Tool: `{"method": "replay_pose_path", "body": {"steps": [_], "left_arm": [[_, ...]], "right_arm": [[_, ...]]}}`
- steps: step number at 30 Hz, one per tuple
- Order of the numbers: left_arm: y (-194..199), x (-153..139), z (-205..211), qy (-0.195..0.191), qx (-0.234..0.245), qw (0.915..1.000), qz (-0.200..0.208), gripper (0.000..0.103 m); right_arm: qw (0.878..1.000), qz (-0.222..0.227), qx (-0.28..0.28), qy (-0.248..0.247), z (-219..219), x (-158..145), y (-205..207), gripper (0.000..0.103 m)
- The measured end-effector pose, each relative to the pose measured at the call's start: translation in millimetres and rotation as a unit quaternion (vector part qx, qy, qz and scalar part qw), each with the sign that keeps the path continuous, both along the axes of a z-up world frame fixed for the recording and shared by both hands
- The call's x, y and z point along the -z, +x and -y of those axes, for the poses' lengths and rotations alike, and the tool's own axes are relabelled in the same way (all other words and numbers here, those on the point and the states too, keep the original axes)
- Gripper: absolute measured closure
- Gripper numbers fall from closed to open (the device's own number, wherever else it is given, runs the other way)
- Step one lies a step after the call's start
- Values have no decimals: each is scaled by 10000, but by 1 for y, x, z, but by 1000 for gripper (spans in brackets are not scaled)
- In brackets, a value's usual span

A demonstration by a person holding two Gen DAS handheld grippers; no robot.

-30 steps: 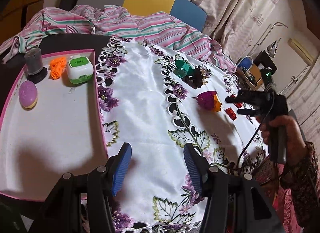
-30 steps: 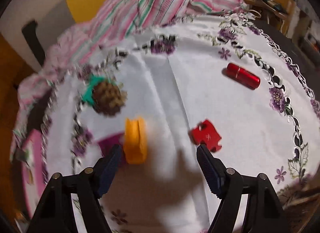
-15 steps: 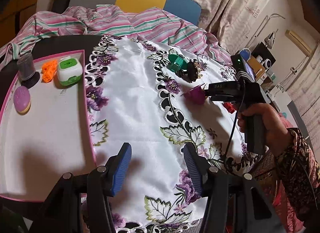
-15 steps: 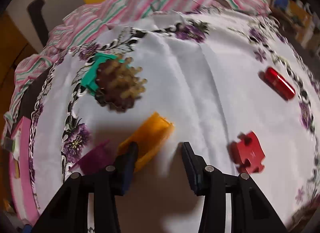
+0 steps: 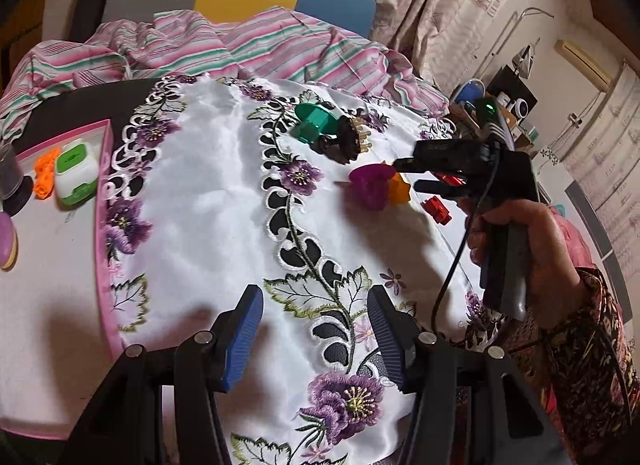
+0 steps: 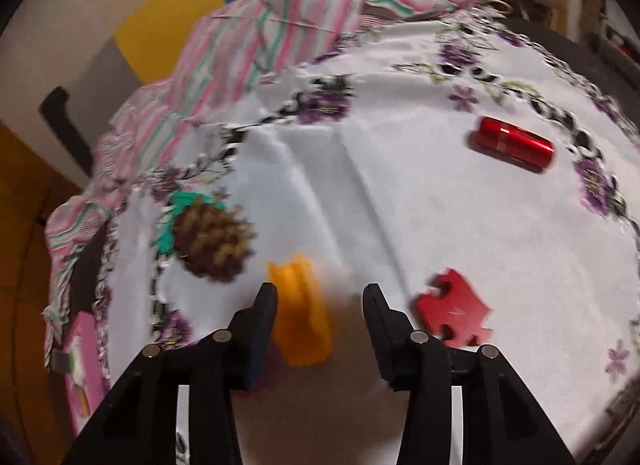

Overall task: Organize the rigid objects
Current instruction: 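Move the right tool to the orange channel piece and grasp it, then grasp the magenta suction-cup object with the left tool while the right tool holds the channel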

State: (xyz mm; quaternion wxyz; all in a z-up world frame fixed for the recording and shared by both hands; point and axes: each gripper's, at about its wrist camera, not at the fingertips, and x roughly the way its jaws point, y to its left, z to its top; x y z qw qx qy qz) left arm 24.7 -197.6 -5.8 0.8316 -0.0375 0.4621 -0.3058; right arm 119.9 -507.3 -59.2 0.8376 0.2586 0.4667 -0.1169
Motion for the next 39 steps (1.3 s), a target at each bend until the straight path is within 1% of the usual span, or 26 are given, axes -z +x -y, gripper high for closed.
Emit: {"method": "replay_pose_path", "body": {"steps": [2,3,4,5,6,8,9,10,11,12,14,17,20,24,29,32,36,37,38,39], "left_arm": [[1,1,3,57,31,10000,15,48],[2,1,5,68,38,10000,13,48],[4,1,7,74,48,10000,7,48],[5,2,9,80,59,10000,-4,48],[7,2,12,75,73,9999,-15,48],[9,3,18,52,120,9999,-52,48],[11,4,21,60,132,9999,-65,48],[13,5,25,68,157,9998,-71,48],[15,6,30,87,194,9998,-55,48],[17,6,36,146,237,9996,-27,48],[23,7,47,213,317,9993,2,48],[33,9,65,263,447,9986,33,48],[44,13,87,327,669,9972,62,48],[59,21,115,592,1014,9929,201,48],[84,32,142,897,1223,9875,419,48],[92,38,154,1004,1379,9831,662,48],[93,44,165,1045,1595,9782,826,48],[94,46,166,1035,1581,9785,828,49],[95,48,166,958,1562,9799,794,52],[96,48,166,909,1537,9809,774,60]], "right_arm": [[9980,-315,-209,-515,-16,5,10,56],[9969,-397,-291,-608,-19,7,13,57],[9958,-502,-395,-652,-23,11,16,62],[9954,-578,-451,-623,-24,16,15,64],[9954,-633,-502,-514,-25,21,14,64],[9964,-485,-570,-403,-26,18,13,64],[9970,-412,-613,-249,-26,18,13,65],[9971,-398,-639,-143,-27,18,12,70],[9968,-447,-629,-227,-29,19,12,75],[9962,-496,-607,-378,-29,18,11,76],[9966,-558,-409,-446,-21,18,8,76],[9985,-538,-32,-112,1,18,2,76],[9984,-547,166,25,10,18,-3,76],[9983,-554,188,78,10,17,-4,76],[9982,-550,208,135,10,18,-4,76],[9981,-549,214,152,11,18,-5,76],[9981,-558,209,150,10,19,-5,76],[9981,-560,205,146,10,19,-5,76],[9981,-557,201,145,11,19,-5,76],[9981,-556,204,146,11,19,-5,76]]}}
